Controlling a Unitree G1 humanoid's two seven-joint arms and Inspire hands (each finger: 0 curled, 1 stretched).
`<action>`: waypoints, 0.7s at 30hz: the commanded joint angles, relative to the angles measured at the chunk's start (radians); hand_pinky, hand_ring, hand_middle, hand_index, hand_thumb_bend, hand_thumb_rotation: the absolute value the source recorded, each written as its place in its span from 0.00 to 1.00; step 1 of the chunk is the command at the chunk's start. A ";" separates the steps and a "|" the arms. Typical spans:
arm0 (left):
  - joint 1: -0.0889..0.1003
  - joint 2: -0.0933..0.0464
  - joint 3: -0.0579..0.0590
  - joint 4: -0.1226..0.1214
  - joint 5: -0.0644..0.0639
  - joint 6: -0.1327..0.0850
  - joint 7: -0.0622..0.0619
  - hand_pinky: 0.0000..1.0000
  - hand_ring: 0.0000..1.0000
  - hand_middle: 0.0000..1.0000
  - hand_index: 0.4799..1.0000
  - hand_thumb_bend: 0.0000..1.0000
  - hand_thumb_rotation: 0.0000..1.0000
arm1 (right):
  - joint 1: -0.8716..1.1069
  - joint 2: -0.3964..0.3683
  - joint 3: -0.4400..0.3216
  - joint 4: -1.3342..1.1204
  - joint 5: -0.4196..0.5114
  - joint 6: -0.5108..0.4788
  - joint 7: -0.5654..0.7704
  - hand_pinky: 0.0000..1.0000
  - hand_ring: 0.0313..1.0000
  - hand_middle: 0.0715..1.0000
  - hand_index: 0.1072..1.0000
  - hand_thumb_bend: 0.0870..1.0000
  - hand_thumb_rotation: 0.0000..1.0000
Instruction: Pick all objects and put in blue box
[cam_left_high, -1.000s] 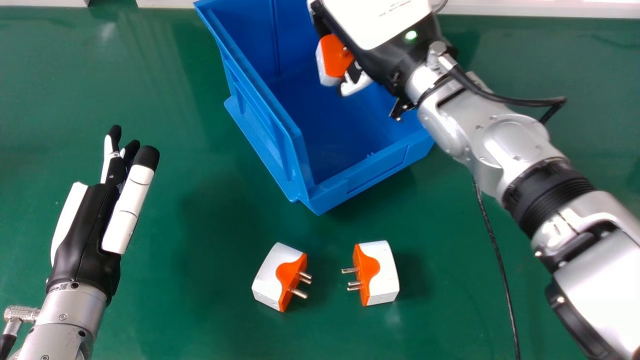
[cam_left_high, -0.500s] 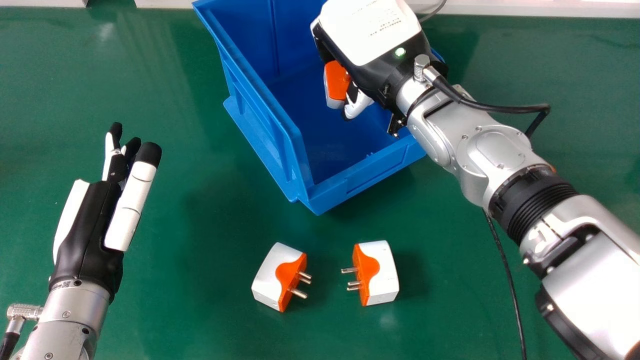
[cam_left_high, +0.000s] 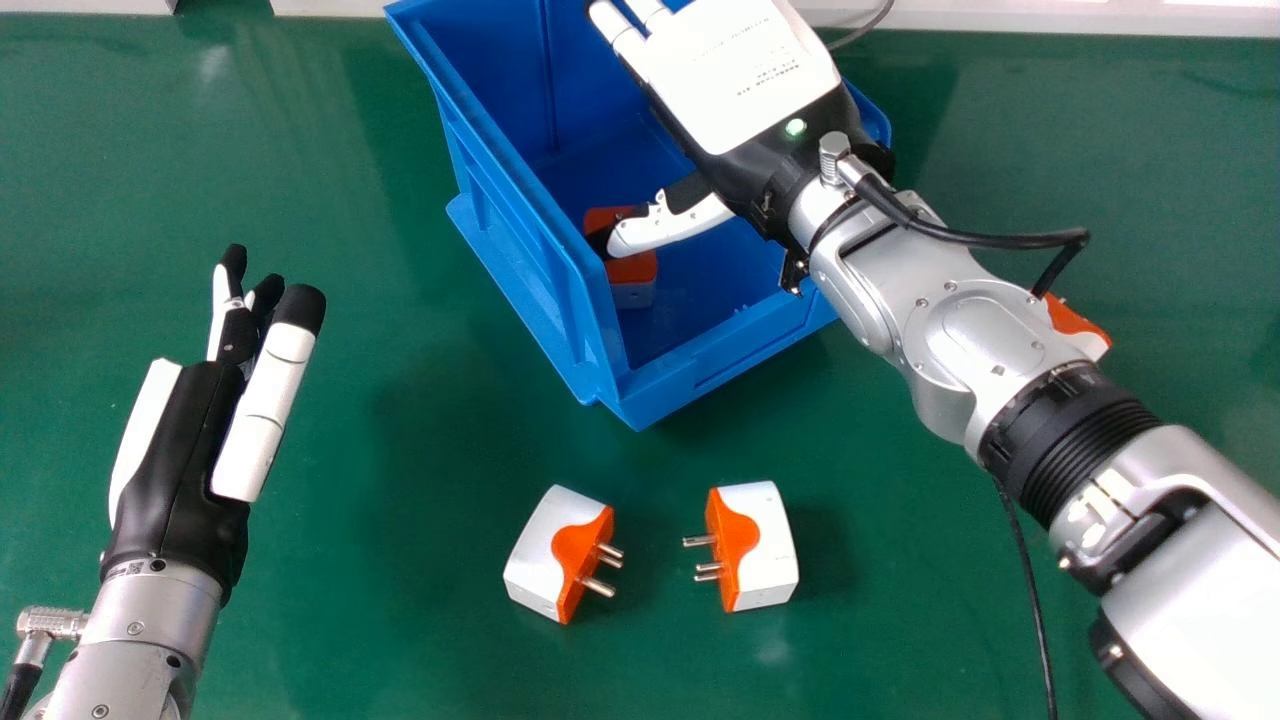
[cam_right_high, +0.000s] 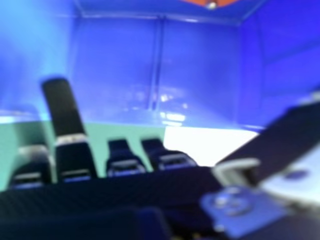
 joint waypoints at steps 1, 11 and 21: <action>-0.004 0.002 -0.003 -0.008 0.009 -0.025 0.005 1.00 1.00 1.00 1.00 0.79 1.00 | 0.031 -0.020 -0.032 -0.090 0.024 0.018 -0.002 1.00 1.00 1.00 1.00 0.63 0.96; -0.016 0.003 -0.003 0.016 0.010 -0.045 0.001 1.00 1.00 1.00 1.00 0.80 1.00 | 0.452 -0.078 -0.150 -0.662 0.045 0.098 -0.012 1.00 1.00 1.00 1.00 0.47 0.78; -0.045 0.013 -0.007 0.066 0.026 -0.072 0.002 1.00 1.00 1.00 1.00 0.80 1.00 | 0.853 -0.073 -0.236 -1.000 0.040 0.088 -0.084 1.00 1.00 1.00 1.00 0.42 0.75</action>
